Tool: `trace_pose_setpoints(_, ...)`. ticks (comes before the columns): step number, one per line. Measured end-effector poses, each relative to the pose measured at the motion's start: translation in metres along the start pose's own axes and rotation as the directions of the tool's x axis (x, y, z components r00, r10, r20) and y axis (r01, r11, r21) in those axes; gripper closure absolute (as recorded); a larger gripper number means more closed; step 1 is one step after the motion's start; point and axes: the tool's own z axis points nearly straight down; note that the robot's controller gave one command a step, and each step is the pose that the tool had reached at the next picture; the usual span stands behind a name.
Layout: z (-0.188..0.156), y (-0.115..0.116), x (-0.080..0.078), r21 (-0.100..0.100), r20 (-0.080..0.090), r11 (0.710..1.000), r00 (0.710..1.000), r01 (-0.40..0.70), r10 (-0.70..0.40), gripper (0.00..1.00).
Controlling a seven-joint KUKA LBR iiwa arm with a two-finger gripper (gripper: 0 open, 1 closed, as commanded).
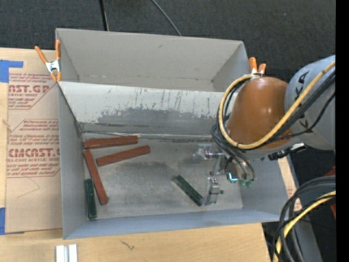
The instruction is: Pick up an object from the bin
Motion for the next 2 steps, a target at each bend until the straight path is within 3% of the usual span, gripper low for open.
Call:
trace_pose_setpoints(1,-0.004,0.000,-0.002,0.000,0.008,1.000,1.000,0.000,0.000,0.00)
trace_pose_setpoints(2,0.031,-0.007,-0.002,-0.002,0.013,0.996,0.996,-0.087,0.087,0.00)
